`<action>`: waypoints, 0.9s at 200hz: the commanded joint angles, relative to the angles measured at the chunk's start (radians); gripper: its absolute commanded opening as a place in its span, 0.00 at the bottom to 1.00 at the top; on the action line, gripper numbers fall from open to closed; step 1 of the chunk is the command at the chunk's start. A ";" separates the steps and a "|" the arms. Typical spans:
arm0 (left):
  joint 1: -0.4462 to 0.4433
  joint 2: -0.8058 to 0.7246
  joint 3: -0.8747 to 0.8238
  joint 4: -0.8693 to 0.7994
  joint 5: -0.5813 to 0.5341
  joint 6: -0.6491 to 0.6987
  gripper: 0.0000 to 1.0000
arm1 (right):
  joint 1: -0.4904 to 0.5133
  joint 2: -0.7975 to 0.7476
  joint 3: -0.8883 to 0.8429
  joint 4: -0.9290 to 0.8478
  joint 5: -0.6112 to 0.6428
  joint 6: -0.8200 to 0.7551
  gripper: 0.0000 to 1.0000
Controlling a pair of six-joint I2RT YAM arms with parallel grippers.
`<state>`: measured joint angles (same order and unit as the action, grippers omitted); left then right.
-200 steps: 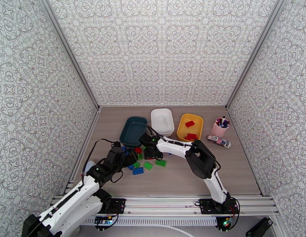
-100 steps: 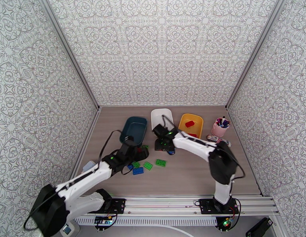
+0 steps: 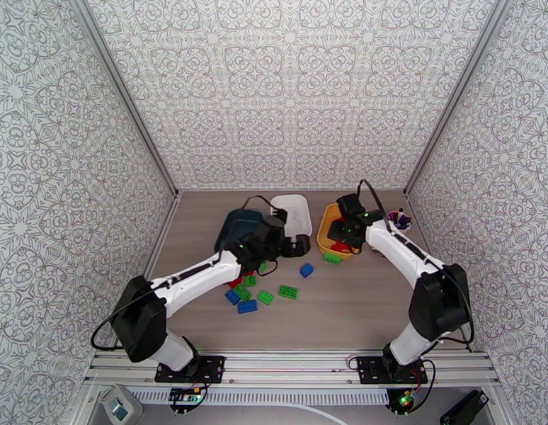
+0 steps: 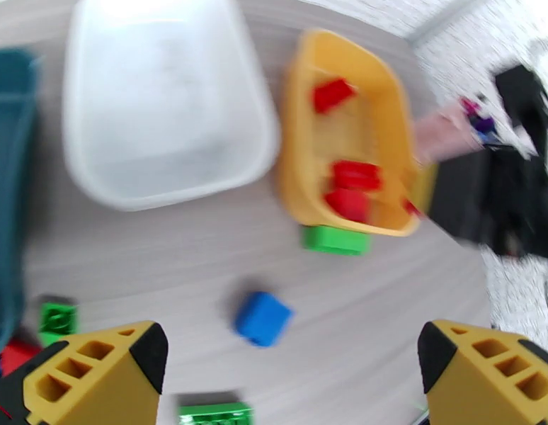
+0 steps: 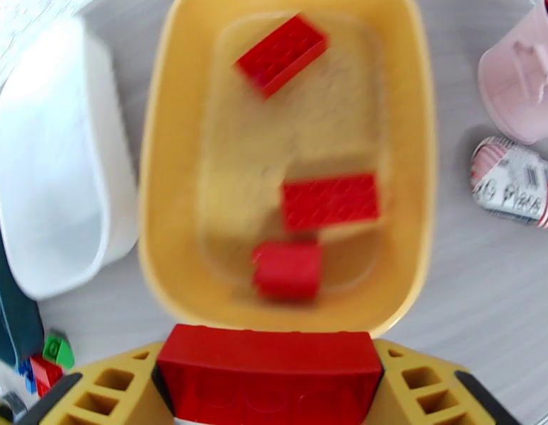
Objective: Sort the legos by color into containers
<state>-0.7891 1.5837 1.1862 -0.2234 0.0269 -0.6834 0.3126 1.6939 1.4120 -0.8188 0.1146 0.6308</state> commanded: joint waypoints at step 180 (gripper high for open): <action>0.172 -0.432 -0.392 -0.373 -0.258 -0.070 0.90 | 0.225 0.001 0.040 0.022 -0.150 -0.058 0.71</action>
<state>-0.6468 1.1992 0.8494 -0.5198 -0.1902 -0.7067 0.4618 1.7119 1.4769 -0.8215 -0.0101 0.5526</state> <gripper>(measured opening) 0.912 0.720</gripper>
